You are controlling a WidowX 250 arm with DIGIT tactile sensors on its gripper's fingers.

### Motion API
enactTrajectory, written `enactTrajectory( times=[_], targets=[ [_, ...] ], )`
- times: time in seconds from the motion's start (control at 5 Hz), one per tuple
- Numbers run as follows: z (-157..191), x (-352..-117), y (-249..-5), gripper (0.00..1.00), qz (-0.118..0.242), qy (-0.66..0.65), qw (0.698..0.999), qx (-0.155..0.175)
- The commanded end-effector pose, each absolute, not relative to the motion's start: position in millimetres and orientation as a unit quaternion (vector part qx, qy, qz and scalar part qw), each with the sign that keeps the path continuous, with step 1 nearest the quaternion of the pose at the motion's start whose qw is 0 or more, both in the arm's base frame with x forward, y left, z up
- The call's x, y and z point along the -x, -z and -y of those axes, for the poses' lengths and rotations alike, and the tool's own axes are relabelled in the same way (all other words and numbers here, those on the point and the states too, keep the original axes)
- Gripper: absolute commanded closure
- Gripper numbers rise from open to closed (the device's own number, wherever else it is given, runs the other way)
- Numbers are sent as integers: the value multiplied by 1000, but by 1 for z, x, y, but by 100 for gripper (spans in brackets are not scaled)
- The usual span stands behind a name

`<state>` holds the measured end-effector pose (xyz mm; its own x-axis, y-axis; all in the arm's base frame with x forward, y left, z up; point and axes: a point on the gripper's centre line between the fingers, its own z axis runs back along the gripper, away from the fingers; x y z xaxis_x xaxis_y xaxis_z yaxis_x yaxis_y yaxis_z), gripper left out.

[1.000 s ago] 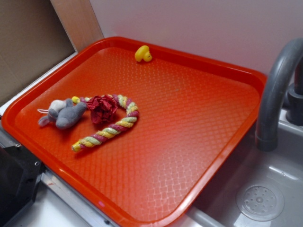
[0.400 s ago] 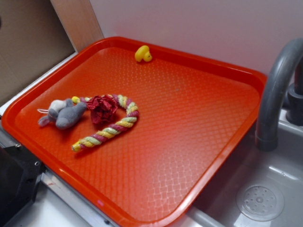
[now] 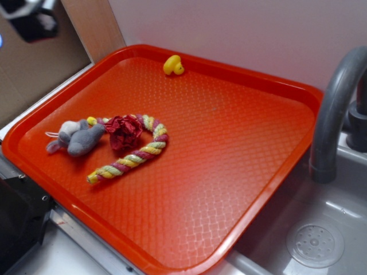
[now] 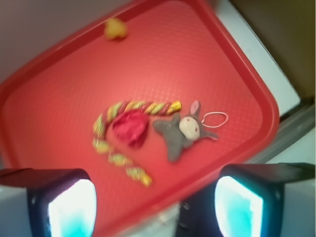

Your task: Grab the red paper.

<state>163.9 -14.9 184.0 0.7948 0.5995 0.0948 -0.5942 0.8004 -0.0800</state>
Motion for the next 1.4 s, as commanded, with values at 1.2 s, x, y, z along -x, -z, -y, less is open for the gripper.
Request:
enactTrajectory(
  times=[1.2],
  targets=[
    [27,-203,-31,0,-6,-370,928,-38]
  ],
)
